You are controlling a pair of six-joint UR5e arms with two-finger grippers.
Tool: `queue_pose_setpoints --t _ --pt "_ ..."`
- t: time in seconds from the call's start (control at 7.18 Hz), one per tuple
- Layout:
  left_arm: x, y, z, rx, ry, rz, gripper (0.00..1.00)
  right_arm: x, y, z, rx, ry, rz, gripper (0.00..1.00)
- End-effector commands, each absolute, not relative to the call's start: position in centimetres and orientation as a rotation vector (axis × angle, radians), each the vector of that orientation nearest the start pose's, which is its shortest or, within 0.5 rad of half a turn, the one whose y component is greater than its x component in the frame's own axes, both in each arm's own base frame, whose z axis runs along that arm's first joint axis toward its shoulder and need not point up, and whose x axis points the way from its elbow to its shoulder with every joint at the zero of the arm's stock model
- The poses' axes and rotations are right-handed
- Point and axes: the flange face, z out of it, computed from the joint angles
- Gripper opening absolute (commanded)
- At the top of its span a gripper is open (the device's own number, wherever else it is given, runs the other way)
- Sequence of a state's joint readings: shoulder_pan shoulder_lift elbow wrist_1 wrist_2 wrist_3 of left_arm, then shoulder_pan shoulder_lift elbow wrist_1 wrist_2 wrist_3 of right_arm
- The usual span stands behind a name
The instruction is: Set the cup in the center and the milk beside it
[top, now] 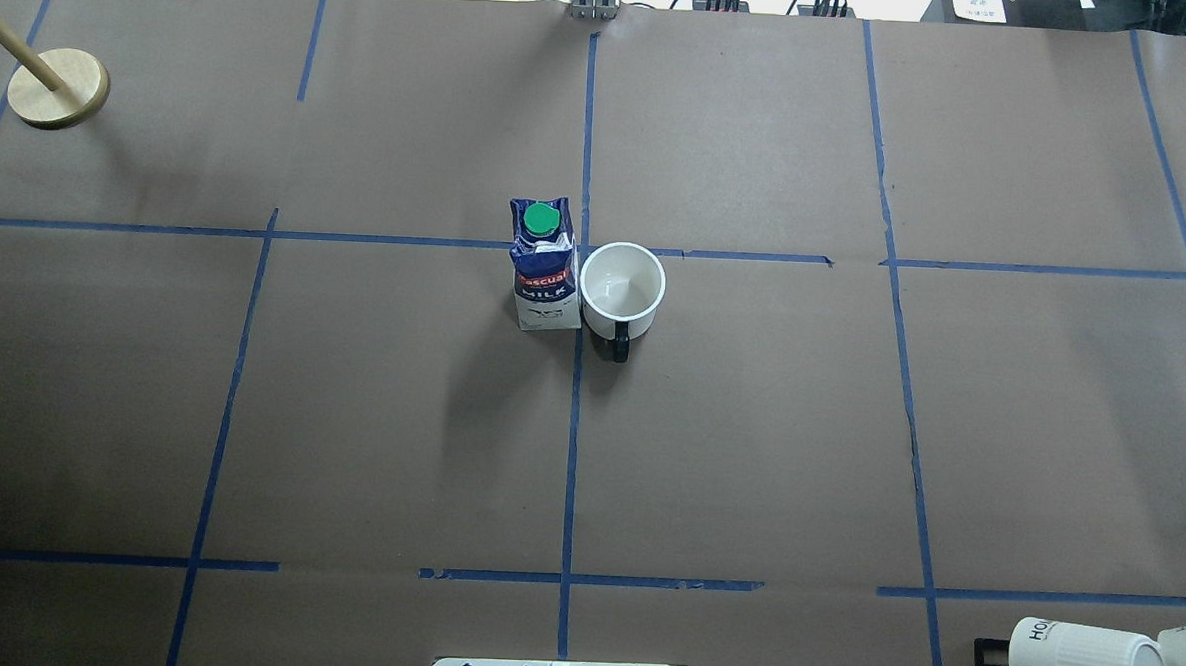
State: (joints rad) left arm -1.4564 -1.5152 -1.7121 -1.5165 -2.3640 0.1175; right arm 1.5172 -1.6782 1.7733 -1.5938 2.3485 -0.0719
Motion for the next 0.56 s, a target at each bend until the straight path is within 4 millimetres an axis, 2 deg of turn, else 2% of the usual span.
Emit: queue_pose_setpoints --t 0.0,0.42 --pt "-1.97 -46.65 63.49 -0.016 0.79 0.102 1.0 3.91 -45.22 61.13 0.075 -0.779 -0.146 0.98" --pt "-1.91 -46.79 63.29 -0.014 0.798 0.1 1.0 3.9 -45.21 61.06 0.075 -0.781 -0.146 0.98"
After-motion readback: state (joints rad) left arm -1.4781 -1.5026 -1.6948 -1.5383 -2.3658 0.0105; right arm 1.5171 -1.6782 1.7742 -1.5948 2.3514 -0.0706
